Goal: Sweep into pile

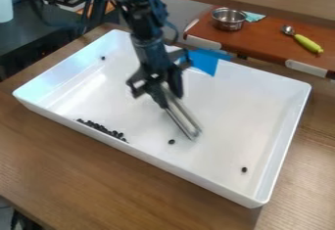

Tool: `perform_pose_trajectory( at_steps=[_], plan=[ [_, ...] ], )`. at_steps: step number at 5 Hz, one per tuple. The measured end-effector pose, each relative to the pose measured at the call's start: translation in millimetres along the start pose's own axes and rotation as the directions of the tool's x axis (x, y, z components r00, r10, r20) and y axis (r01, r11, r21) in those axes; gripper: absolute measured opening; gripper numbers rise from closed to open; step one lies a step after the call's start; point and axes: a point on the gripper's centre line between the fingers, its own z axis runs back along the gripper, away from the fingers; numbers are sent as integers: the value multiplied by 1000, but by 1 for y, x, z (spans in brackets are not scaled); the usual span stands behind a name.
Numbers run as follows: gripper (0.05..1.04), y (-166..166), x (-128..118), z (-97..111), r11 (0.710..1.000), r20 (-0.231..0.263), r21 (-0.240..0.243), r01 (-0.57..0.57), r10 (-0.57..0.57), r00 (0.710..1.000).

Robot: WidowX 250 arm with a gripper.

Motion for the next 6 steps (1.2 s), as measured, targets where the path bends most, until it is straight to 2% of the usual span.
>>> perform_pose_trajectory(
  at_steps=[1,2,3,4,5,6],
  plan=[
    [374,14,27,-3,999,70,44,-5,2,998],
    [374,22,36,-2,997,94,72,12,-19,995],
    [374,32,31,-4,997,32,75,11,-13,999],
    [374,23,20,1,999,-50,43,-27,29,998],
    [374,-4,7,10,998,-105,-18,-59,57,993],
    [374,-25,-11,15,996,-157,-55,-64,55,986]
  ],
)
